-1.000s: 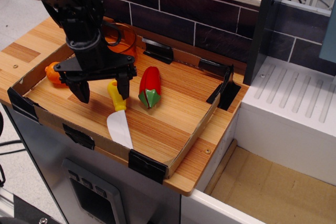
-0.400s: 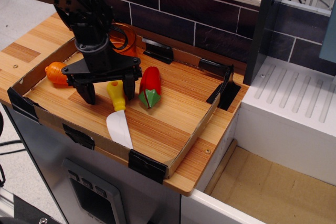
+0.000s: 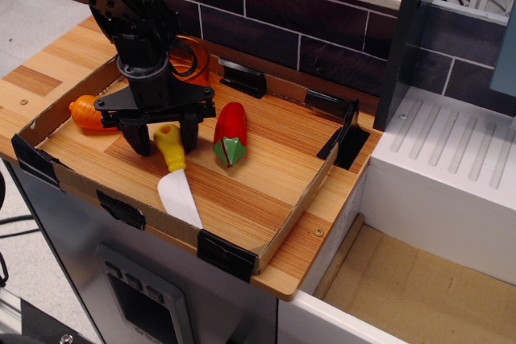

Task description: Put knife in pot

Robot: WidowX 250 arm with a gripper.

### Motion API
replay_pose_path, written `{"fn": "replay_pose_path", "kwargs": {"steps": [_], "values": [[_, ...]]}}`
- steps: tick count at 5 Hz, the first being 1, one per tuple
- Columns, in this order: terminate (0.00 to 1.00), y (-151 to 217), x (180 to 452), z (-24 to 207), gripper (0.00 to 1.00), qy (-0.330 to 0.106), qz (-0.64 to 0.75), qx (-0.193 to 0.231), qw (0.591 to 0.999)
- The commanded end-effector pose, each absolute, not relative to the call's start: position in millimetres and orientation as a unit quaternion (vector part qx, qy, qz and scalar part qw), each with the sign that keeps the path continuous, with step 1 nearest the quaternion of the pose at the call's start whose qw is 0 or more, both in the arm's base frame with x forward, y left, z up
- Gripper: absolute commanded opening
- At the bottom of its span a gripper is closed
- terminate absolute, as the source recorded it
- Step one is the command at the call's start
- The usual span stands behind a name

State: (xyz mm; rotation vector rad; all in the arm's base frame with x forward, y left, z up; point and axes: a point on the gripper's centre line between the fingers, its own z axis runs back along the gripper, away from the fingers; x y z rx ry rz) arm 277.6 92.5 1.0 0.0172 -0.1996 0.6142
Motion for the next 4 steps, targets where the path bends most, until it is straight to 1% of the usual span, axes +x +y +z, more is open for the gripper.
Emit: {"fn": "replay_pose_path", "kwargs": {"steps": [1,2,3,4], "values": [[0.00,88.5,276.2,10.7,0.00,-0.104,0.303,-0.005,0.947],[0.00,83.3,270.0,27.6,0.00,-0.107,0.308,-0.012,0.945],[0.00,80.4,268.5,49.7,0.00,-0.098,0.332,-0.045,0.937],[0.00,84.3,275.1,77.0,0.00,-0.109,0.366,-0.069,0.922]]}}
